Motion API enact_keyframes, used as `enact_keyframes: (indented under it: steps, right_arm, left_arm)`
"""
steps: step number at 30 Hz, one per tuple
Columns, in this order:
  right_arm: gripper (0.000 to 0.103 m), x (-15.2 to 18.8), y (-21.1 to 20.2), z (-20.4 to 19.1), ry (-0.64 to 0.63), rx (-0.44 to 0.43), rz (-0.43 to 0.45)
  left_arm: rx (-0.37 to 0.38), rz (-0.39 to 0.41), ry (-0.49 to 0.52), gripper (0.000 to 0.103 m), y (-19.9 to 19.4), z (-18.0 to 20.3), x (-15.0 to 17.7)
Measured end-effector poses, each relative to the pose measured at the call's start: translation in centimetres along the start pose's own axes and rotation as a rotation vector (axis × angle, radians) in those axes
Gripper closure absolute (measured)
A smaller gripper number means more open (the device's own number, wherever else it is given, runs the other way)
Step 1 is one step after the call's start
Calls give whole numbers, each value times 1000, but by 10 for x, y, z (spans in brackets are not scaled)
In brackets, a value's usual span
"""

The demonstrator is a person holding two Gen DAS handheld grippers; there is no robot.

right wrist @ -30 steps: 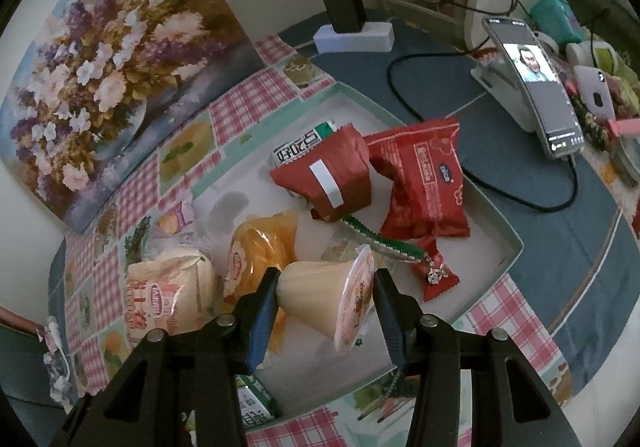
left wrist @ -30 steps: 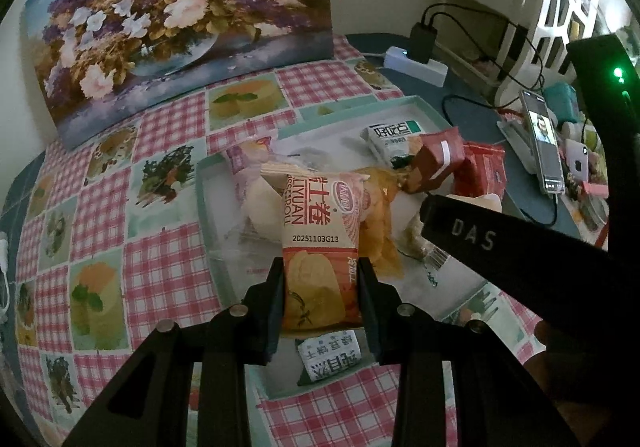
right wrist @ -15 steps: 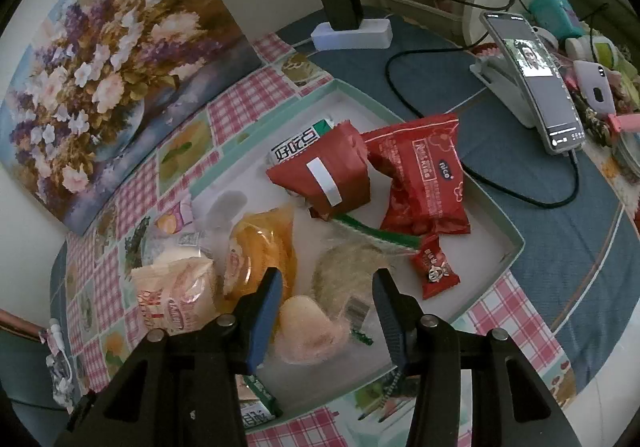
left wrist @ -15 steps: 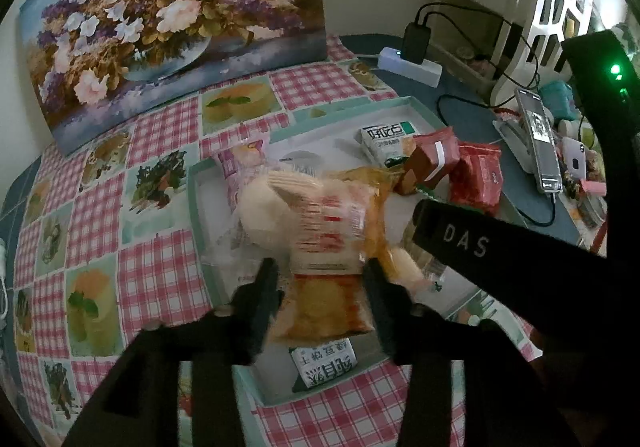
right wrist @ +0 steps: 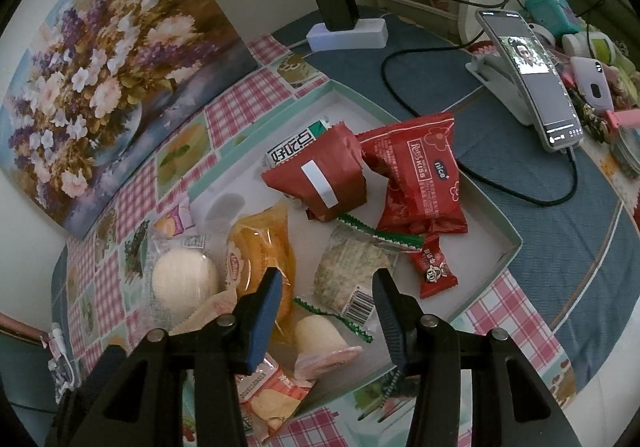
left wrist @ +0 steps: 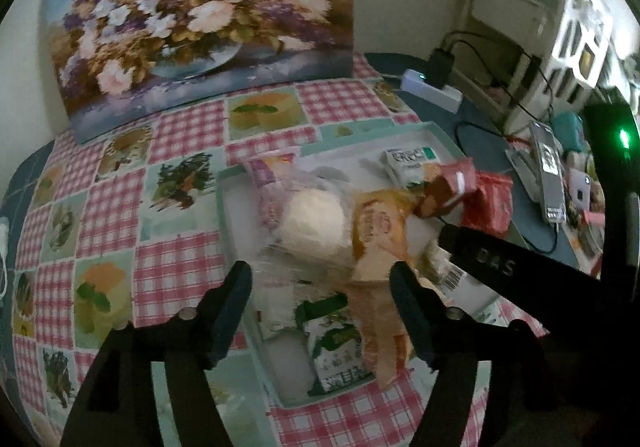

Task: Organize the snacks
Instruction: 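Withdraw both open tools from the white tray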

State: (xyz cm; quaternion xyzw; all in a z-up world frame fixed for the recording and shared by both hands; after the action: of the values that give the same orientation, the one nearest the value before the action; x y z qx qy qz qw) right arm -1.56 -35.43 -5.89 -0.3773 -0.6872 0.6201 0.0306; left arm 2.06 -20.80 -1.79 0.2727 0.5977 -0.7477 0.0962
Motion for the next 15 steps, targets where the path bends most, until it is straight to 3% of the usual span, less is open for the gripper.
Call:
enact_keyframes:
  steps: [6, 9, 15]
  right_arm:
    - [53, 0, 0, -3, -12, 0, 2]
    - [51, 0, -1, -9, -28, -5, 7]
    - [38, -3, -10, -27, -89, -21, 62]
  left_arm:
    - [-36, 24, -98, 24, -6, -27, -9]
    - [-76, 40, -148, 13, -7, -44, -14]
    - [-148, 37, -253, 7, -4, -80, -21]
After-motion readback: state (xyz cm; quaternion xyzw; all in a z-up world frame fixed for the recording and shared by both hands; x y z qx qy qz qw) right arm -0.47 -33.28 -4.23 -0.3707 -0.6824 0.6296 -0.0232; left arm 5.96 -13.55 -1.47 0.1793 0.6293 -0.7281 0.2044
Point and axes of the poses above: each gripper's, at about its wrist camera, not at the fingertips, and y roughly the way its jaws point, z to its right, x to its underside, the point moved 3 cm from there along y, roughly the way its jaws point, and after that the axes turned 9 degrees about -y, right-handed, at the moved point
